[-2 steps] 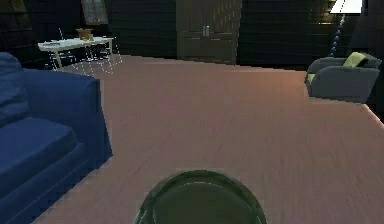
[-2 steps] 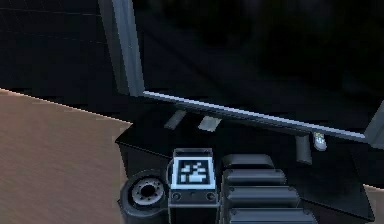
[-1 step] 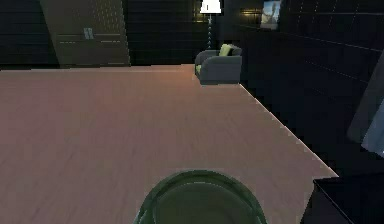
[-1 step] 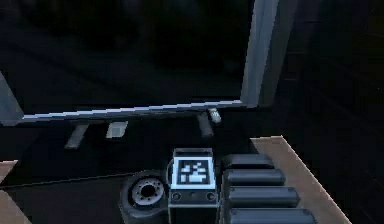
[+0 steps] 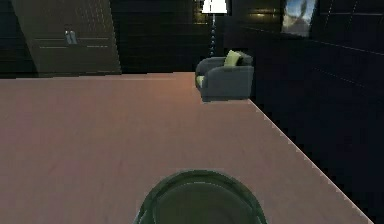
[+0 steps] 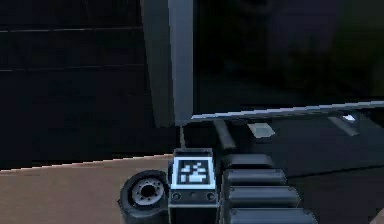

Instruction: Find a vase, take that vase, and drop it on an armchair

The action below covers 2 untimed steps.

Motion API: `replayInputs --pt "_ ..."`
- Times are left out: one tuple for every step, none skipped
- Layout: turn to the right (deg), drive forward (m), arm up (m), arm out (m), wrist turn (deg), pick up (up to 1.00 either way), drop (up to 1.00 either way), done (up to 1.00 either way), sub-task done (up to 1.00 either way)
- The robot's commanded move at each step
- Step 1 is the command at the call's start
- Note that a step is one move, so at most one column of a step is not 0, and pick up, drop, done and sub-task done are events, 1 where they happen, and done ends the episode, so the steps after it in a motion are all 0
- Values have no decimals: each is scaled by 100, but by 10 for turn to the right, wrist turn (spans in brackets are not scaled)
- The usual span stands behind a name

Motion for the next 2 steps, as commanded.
replayInputs --pt "90 0 0 0 0 0 0 0 0" --pt "0 100 0 0 0 0 0 0 0"
